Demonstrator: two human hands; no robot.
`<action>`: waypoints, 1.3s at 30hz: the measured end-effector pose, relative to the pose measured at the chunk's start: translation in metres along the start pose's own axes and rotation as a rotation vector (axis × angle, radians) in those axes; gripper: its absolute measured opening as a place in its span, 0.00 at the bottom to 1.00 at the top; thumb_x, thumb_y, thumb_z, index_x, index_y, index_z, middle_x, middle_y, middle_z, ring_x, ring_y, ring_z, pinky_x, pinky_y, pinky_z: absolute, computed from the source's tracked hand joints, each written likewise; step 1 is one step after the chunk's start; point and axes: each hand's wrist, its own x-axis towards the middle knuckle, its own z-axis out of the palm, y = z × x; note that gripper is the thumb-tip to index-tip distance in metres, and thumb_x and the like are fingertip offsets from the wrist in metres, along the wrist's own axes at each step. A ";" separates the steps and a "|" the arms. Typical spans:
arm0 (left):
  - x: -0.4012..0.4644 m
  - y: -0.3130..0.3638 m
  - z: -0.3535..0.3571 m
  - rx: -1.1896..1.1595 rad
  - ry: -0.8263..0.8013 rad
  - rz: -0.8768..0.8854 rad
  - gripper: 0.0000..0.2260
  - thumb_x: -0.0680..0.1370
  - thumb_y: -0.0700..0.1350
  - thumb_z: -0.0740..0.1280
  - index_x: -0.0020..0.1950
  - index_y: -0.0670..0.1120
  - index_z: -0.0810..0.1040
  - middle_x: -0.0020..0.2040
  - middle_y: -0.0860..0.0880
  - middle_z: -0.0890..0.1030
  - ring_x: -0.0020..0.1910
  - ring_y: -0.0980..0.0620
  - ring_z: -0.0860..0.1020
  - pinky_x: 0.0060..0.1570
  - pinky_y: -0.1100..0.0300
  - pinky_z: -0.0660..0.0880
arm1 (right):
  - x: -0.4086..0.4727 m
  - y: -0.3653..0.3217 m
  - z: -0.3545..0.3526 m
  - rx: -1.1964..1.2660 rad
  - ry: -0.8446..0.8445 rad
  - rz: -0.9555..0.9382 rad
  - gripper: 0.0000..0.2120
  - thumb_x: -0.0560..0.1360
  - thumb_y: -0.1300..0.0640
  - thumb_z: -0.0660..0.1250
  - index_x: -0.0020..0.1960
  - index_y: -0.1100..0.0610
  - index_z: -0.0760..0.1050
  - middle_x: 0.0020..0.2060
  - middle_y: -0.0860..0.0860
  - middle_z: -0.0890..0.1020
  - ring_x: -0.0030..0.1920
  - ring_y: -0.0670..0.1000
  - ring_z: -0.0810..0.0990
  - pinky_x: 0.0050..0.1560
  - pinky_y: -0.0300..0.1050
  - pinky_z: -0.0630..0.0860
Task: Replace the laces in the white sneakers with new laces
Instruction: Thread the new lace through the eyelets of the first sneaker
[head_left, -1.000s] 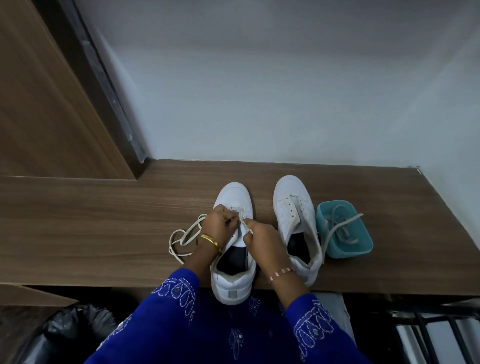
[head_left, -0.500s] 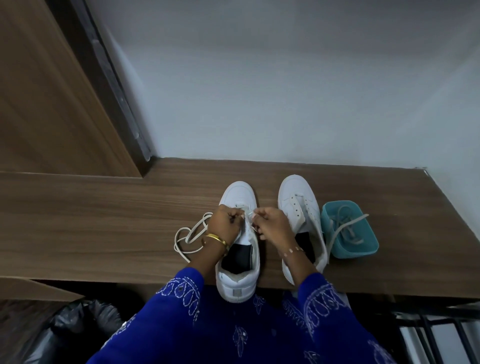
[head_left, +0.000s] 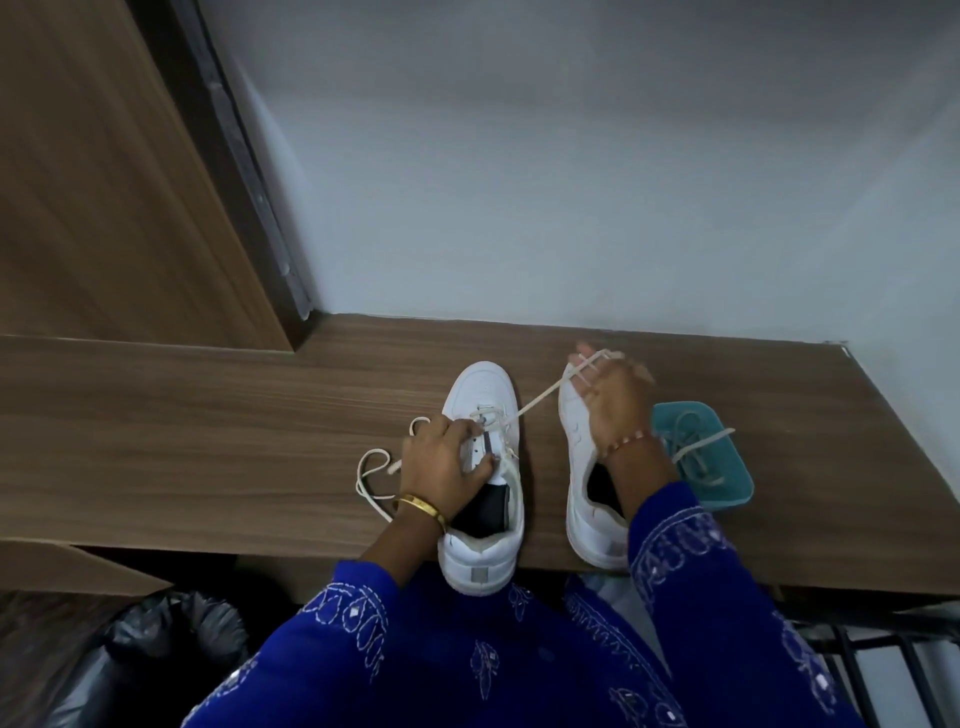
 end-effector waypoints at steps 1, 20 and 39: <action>0.000 0.000 0.000 -0.016 -0.007 0.009 0.19 0.68 0.59 0.62 0.46 0.45 0.78 0.41 0.47 0.77 0.42 0.44 0.77 0.39 0.56 0.68 | 0.001 -0.012 0.000 0.158 -0.021 0.041 0.08 0.80 0.66 0.52 0.50 0.65 0.70 0.41 0.62 0.81 0.38 0.54 0.82 0.40 0.45 0.80; -0.009 -0.003 -0.002 -0.059 -0.203 -0.160 0.21 0.74 0.44 0.64 0.67 0.43 0.68 0.63 0.43 0.73 0.60 0.43 0.73 0.55 0.56 0.70 | -0.027 0.044 0.003 -1.151 -0.154 -0.364 0.10 0.77 0.62 0.58 0.39 0.63 0.73 0.34 0.51 0.74 0.39 0.51 0.71 0.32 0.36 0.63; -0.011 -0.002 -0.004 -0.114 -0.190 -0.187 0.21 0.74 0.44 0.65 0.66 0.43 0.70 0.63 0.44 0.74 0.59 0.43 0.74 0.54 0.57 0.70 | -0.034 0.073 -0.004 -1.482 -0.304 -0.362 0.10 0.77 0.59 0.60 0.49 0.63 0.76 0.44 0.58 0.81 0.46 0.58 0.79 0.44 0.46 0.72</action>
